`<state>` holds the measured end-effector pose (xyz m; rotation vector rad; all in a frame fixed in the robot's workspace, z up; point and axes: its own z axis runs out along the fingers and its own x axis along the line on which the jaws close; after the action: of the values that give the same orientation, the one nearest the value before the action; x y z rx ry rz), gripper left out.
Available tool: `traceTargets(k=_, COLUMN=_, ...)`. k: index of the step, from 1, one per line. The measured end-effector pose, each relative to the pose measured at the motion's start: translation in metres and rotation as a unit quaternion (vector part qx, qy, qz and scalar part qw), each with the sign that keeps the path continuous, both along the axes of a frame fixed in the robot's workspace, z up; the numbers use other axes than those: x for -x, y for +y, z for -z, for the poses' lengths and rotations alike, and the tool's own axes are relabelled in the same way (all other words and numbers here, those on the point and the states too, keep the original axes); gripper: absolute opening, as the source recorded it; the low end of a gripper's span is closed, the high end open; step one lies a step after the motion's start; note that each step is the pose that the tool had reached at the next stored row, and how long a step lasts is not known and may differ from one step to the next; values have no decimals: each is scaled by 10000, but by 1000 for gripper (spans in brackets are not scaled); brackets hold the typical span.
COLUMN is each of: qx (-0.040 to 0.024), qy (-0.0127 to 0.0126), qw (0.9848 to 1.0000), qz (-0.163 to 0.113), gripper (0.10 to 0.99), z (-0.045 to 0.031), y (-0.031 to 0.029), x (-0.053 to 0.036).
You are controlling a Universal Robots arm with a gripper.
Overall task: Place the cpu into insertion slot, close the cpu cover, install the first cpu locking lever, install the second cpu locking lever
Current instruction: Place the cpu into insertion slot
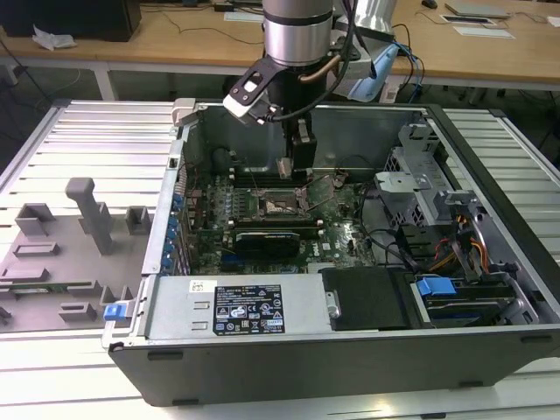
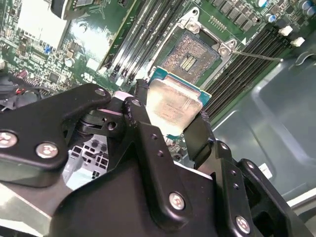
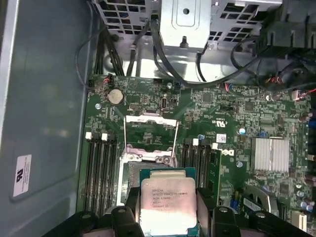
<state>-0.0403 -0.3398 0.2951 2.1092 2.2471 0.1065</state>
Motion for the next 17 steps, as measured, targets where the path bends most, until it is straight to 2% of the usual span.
traceTargets(k=3, qx=-1, qy=-1, qw=10000, qz=6, gripper=541, z=54, y=13, x=-1)
traceTargets(k=7, qx=-1, qy=-1, qw=10000, qz=12, gripper=541, z=184, y=37, x=3)
traceTargets(k=11, qx=0, qy=0, qw=10000, qz=14, gripper=541, z=268, y=41, x=11)
traceTargets(k=17, qx=-1, qy=0, qw=10000, qz=50, gripper=541, z=412, y=58, x=51)
